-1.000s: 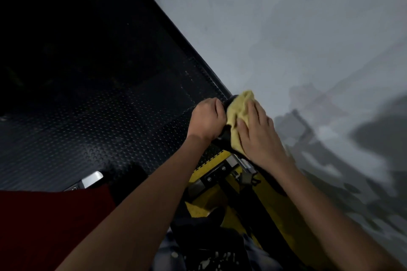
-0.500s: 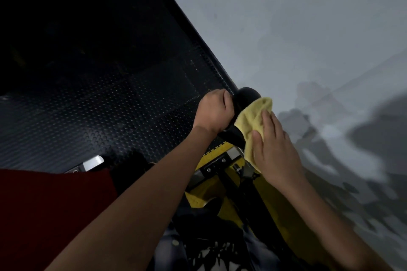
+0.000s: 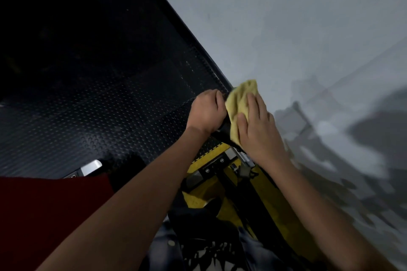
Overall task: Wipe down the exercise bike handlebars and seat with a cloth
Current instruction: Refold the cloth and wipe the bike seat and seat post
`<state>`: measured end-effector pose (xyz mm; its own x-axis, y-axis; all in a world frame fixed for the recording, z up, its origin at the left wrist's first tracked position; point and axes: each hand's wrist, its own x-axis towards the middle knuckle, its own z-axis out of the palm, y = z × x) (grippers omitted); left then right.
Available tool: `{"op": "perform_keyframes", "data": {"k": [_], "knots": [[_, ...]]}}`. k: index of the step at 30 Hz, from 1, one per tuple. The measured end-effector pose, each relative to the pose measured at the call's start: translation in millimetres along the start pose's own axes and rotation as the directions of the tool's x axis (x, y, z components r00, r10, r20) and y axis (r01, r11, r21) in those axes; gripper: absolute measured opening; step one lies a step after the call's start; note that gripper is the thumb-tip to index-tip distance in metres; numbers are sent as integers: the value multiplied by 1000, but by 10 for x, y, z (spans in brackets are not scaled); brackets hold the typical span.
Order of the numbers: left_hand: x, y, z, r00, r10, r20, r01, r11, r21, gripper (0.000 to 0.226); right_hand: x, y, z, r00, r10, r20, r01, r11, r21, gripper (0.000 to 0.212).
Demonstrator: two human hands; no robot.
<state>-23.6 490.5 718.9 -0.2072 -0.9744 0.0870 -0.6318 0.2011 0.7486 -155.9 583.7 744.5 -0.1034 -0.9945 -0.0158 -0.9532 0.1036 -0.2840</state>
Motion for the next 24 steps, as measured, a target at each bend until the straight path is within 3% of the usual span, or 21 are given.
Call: {"op": "perform_keyframes", "data": {"k": [5,11,15,19,24], "knots": [[0,-3,5,1000,7,-5,-7,1000,2,34,-572,66,-176,993,28,116,-21,998,-63,67],[21,-1,4,1000,-9,2,9,1000,23,34,339,-44,15,995,96,24,-98,984,152,62],[3,39,-11,1000,-30,4,30,999,14,34,628,-42,76,996,92,-21,-87,981,173,60],[-6,1,19,1000,-21,8,20,1000,11,34,62,59,-21,997,72,28,-75,981,181,69],[9,-33,41,1000,0,5,0,1000,16,35,-690,258,-220,992,60,113,-68,995,68,69]]}}
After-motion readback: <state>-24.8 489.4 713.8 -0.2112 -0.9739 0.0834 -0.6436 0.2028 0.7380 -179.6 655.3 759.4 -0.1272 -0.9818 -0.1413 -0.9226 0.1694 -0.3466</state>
